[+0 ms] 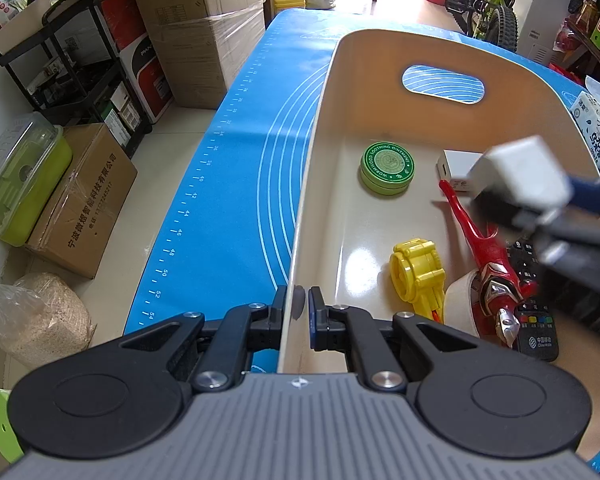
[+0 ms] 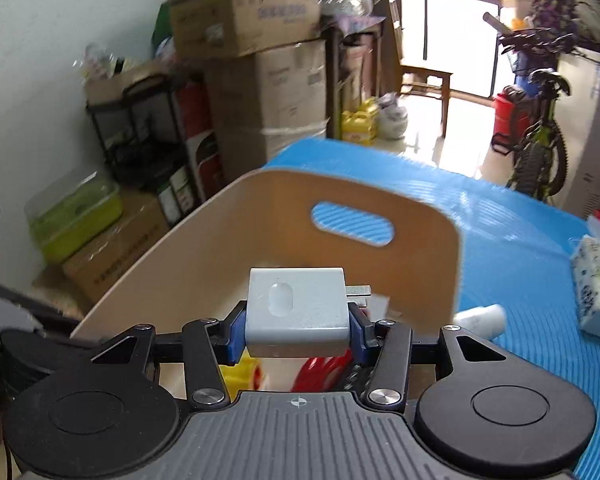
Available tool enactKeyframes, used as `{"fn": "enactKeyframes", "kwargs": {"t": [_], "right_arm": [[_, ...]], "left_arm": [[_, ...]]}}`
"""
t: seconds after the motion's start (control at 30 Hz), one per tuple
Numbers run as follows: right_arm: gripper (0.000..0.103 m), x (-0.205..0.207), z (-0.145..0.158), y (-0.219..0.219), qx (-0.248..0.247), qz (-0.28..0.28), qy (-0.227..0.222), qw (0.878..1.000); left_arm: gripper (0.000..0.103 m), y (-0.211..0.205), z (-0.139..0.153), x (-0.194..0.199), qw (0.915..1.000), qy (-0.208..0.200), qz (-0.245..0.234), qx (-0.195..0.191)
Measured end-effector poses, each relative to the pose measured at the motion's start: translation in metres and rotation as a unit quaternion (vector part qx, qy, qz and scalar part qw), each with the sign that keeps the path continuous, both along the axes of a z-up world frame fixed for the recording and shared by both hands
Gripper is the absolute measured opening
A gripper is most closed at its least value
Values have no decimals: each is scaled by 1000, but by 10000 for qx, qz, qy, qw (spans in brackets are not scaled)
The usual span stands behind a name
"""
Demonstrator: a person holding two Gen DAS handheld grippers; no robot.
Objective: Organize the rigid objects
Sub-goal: 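Carry the white charger block with the right tool and release it into the basket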
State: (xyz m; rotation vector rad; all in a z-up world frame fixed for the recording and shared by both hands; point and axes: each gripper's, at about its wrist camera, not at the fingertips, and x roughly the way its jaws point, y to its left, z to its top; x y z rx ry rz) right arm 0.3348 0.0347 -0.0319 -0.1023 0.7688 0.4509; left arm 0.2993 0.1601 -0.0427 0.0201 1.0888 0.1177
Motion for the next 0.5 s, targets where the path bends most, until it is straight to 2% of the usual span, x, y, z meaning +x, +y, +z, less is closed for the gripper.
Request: {"fn": "enactKeyframes", "kwargs": {"t": [0.13, 0.2, 0.27, 0.43, 0.47, 0.5], "right_arm": [[55, 2, -18, 11, -329, 96, 356, 9988], [55, 3, -18, 13, -420, 102, 410, 9982], [55, 9, -21, 16, -557, 124, 711, 9958], [55, 11, -19, 11, -437, 102, 819, 9956], [63, 11, -16, 8, -382, 82, 788, 9961], [65, 11, -12, 5, -322, 52, 782, 9964]], "left_arm": [[11, 0, 1, 0, 10000, -15, -4, -4], [11, -2, 0, 1, 10000, -19, -13, 0], [11, -3, 0, 1, 10000, -22, -13, 3], [11, -3, -1, 3, 10000, -12, -7, 0], [11, -4, -1, 3, 10000, -3, -9, 10], [11, -3, -1, 3, 10000, 4, -11, 26]]}}
